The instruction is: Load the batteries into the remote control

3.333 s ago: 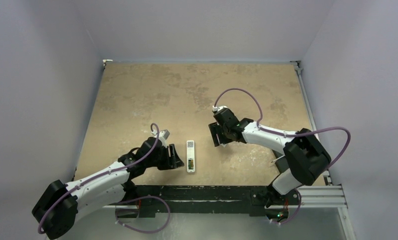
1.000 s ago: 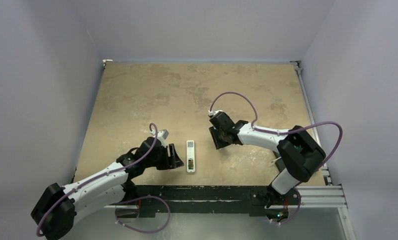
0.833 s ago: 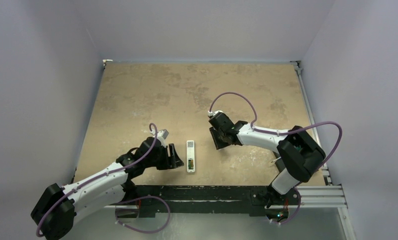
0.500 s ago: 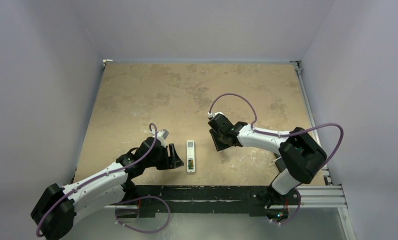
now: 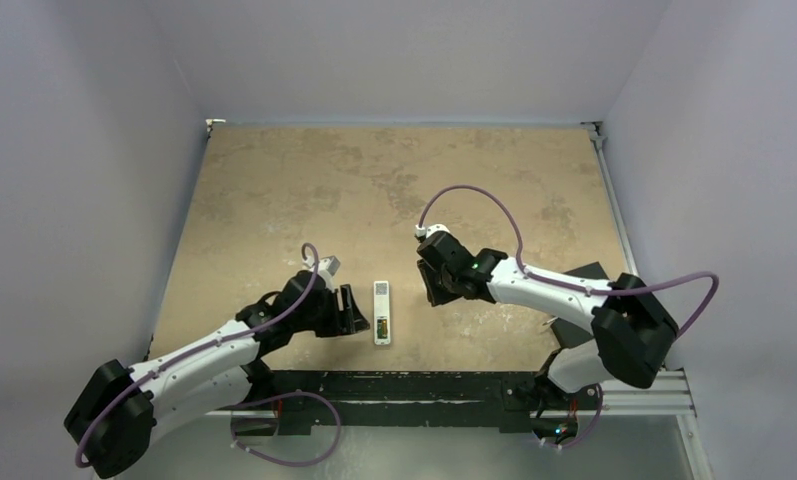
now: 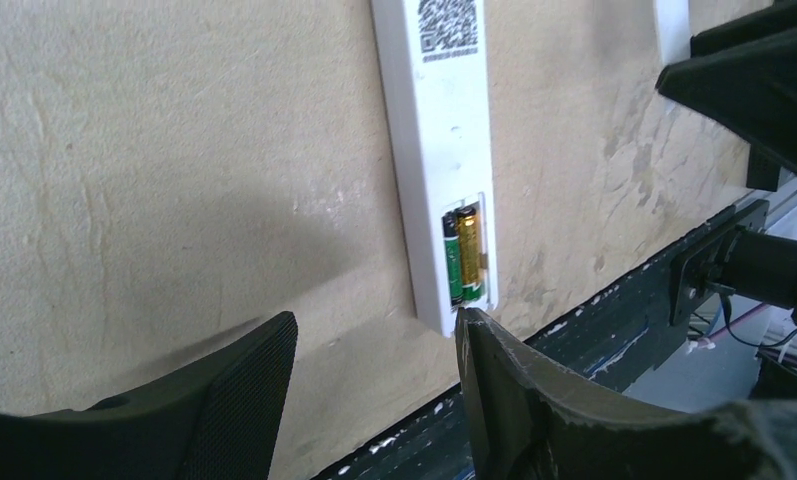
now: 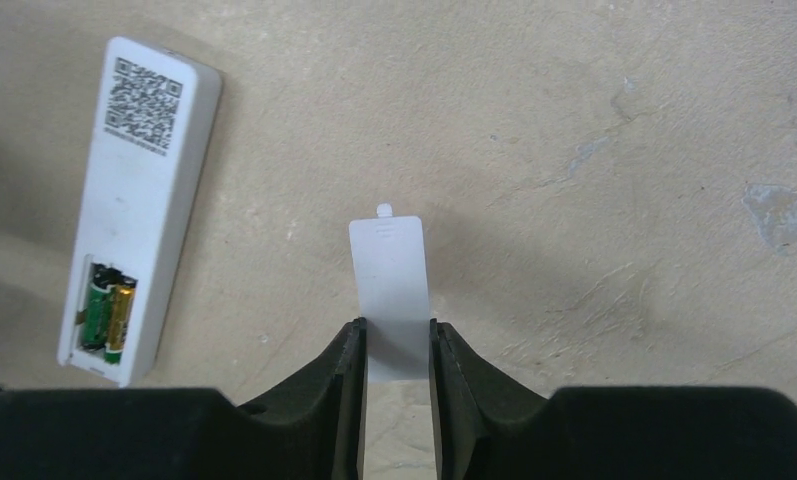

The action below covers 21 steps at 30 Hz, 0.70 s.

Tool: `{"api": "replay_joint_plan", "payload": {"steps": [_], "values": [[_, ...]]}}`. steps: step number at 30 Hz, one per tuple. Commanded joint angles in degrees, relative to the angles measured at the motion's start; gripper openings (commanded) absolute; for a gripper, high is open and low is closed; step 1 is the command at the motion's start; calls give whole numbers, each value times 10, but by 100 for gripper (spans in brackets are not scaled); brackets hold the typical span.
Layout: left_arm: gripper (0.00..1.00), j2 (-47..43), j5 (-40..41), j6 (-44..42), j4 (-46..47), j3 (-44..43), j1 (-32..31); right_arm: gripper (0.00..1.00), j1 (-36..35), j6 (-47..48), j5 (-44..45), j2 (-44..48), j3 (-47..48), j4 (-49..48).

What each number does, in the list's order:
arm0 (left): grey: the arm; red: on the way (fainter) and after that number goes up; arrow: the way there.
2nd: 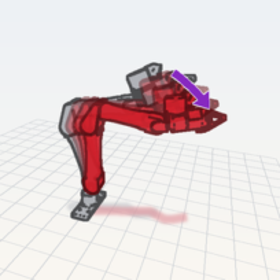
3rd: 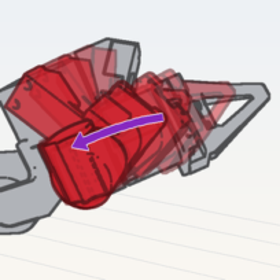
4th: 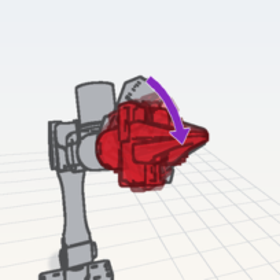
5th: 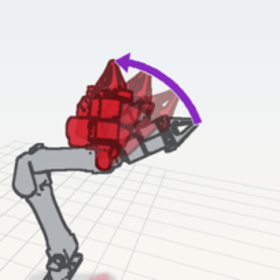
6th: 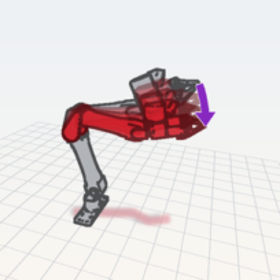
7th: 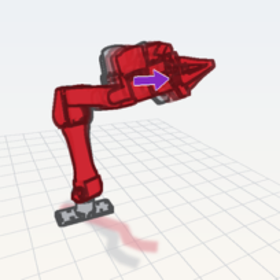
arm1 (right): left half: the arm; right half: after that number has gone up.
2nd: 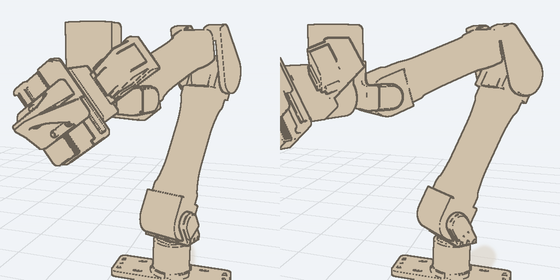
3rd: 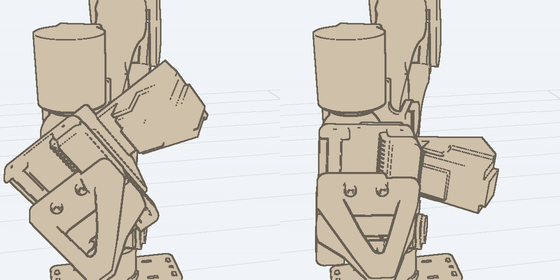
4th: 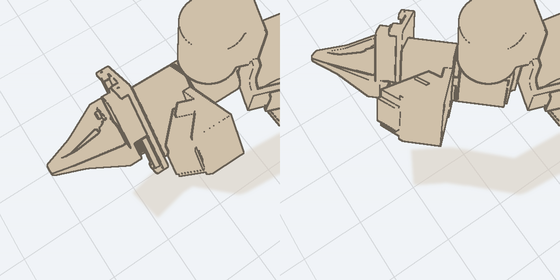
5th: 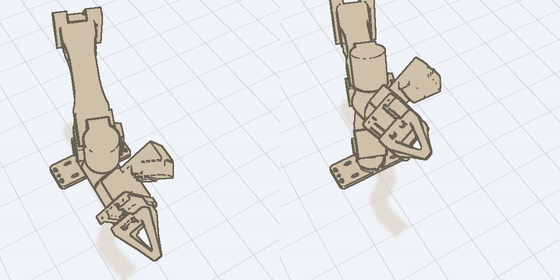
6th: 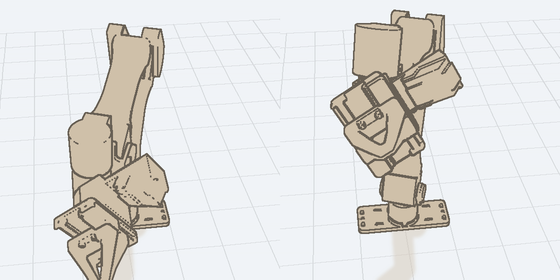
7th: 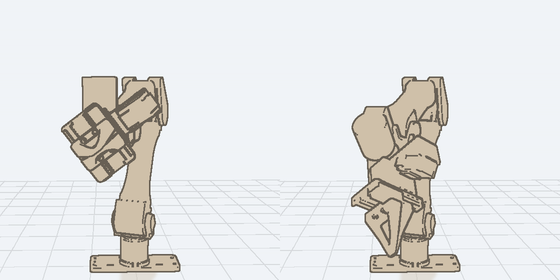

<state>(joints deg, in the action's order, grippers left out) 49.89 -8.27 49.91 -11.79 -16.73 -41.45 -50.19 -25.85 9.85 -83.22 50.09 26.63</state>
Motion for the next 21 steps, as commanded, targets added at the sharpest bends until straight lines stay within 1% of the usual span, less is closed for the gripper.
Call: {"api": "replay_joint_plan", "payload": {"steps": [1, 7, 13, 21], "values": [[59, 15, 9, -16, 13, -45, -2, 21, -16, -23, 0, 38, -12, 6], [58, 33, -4, -9, 36, -50, -2, 21, -32, -38, -5, 72, -26, 4], [57, 50, -36, 14, 78, -27, -4, 21, -42, -42, -11, 89, -32, -4], [57, 82, -38, 43, 133, -9, -31, 21, -48, -43, -13, 95, -40, -12]]}}
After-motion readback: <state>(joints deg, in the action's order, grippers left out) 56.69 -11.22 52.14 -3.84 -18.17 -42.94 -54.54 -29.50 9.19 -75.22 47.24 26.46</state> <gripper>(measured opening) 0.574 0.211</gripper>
